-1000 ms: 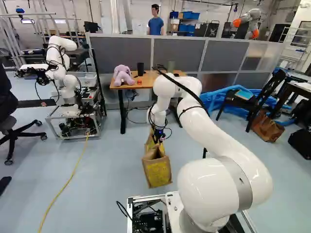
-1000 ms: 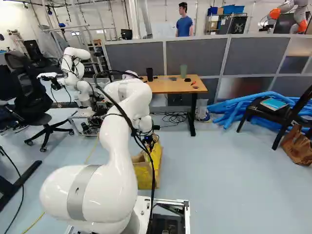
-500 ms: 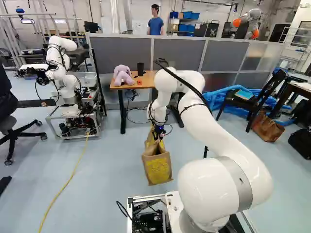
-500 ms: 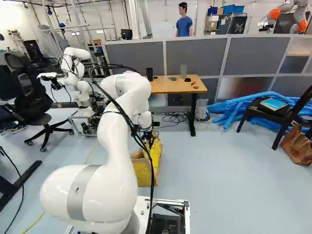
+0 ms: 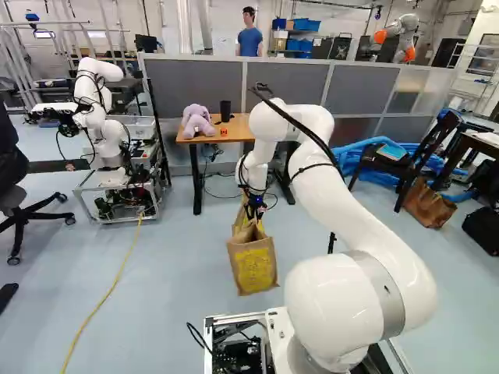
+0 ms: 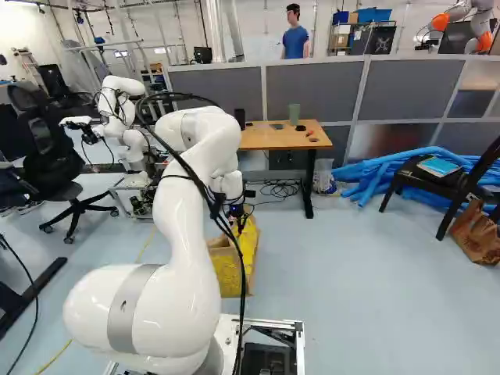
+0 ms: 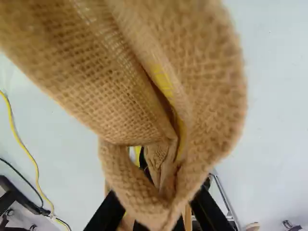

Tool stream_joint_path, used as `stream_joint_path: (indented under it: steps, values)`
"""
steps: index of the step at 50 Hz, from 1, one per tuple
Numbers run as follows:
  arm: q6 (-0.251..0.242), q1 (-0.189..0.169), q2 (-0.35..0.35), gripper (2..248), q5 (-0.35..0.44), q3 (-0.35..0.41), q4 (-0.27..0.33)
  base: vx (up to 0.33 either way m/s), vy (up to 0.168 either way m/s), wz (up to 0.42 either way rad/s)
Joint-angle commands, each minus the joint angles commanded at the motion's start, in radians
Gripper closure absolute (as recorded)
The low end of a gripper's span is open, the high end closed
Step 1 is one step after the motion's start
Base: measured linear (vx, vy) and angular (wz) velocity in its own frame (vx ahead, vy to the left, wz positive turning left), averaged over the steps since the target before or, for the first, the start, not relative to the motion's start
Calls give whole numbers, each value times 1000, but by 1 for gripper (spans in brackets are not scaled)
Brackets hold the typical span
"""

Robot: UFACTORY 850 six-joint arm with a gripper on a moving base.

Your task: Pick up the bag on the ground and place it on the table

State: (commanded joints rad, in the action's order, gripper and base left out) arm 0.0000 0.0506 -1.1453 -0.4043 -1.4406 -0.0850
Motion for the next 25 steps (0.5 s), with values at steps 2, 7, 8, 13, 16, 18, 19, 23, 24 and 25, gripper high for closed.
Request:
stream_joint_path:
  steps: [2,7,8,13,16,18,19,23,24,25]
  values:
    - [0,0,6,228,-9,1,0,0,0,0]
    - [0,-1,21,228,-31,5,0,0,0,0]
    - [0,-1,24,228,-36,6,0,0,0,0]
    - [0,-1,38,228,-58,8,0,0,0,0]
    - [0,-2,47,228,-72,9,0,0,0,0]
    - [0,-2,52,228,-81,9,0,0,0,0]
    - [0,-2,55,228,-85,9,0,0,0,0]
    - [0,-2,66,228,-103,9,0,0,0,0]
    - [0,-2,68,228,-107,9,0,0,0,0]
    - [0,-3,71,228,-111,9,0,0,0,0]
